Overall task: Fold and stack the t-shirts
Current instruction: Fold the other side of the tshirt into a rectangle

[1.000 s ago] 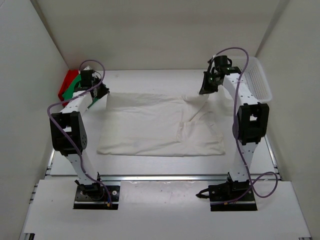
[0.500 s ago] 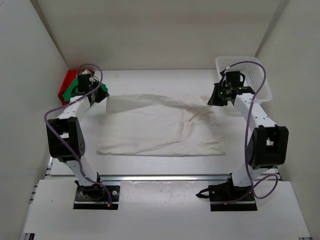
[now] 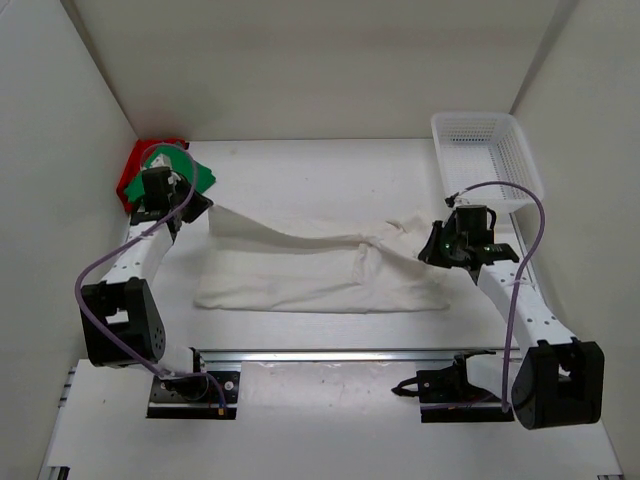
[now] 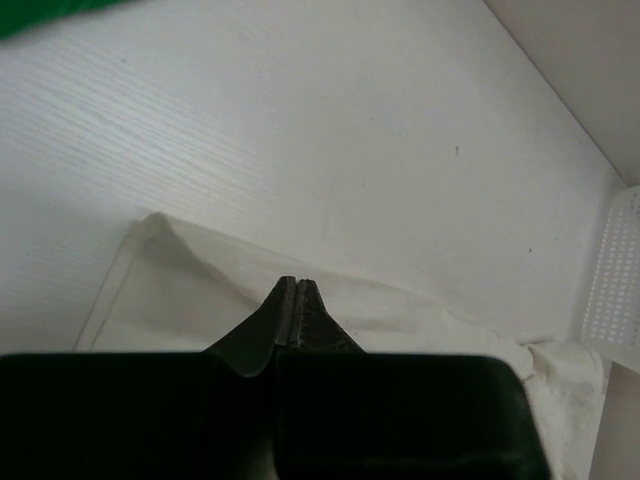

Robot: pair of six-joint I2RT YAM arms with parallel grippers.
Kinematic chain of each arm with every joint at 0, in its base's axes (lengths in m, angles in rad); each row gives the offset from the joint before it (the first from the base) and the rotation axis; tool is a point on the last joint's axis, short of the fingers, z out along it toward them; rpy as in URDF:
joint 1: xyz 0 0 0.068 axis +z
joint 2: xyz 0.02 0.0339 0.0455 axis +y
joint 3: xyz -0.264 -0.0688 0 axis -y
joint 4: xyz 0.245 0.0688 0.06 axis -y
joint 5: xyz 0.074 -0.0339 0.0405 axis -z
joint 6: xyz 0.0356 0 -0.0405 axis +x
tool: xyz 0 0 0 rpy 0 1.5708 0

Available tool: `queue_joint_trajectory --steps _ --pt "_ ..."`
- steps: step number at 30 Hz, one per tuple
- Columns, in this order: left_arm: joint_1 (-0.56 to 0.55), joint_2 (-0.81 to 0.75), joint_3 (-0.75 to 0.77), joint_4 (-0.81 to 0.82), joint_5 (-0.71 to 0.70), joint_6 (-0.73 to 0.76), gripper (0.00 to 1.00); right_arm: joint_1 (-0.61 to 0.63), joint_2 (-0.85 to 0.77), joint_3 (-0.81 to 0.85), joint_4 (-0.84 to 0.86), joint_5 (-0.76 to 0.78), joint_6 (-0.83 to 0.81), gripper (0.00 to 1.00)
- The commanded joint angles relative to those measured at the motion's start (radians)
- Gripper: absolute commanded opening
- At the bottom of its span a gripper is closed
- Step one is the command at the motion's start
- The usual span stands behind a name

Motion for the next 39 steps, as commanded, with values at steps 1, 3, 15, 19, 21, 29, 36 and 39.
queue_joint_trajectory --steps 1,3,15,19,21,29,36,39 --pt "0.015 -0.045 -0.06 0.012 -0.051 0.026 0.0 0.011 -0.078 -0.039 0.065 0.016 0.019 0.0" --pt "0.021 -0.022 -0.066 0.009 -0.06 0.021 0.0 0.016 -0.104 -0.056 0.048 0.026 0.024 0.0" --pt "0.079 0.025 -0.111 0.027 0.028 -0.055 0.0 -0.002 -0.151 -0.148 -0.05 0.023 0.058 0.01" --pt "0.131 0.018 -0.229 0.078 0.058 -0.14 0.0 -0.022 -0.097 -0.185 -0.097 0.014 0.082 0.0" --pt "0.137 0.01 -0.253 0.099 0.051 -0.158 0.07 -0.007 -0.109 -0.205 -0.099 0.014 0.085 0.0" --pt "0.139 -0.062 -0.261 0.134 -0.027 -0.244 0.48 0.024 -0.105 -0.135 -0.128 0.018 0.043 0.24" --pt "-0.051 -0.162 -0.255 0.216 -0.172 -0.154 0.42 0.123 0.05 -0.026 0.089 0.008 0.052 0.0" --pt "-0.24 -0.141 -0.275 0.251 -0.175 -0.128 0.42 0.12 0.15 -0.013 0.257 -0.02 0.085 0.08"
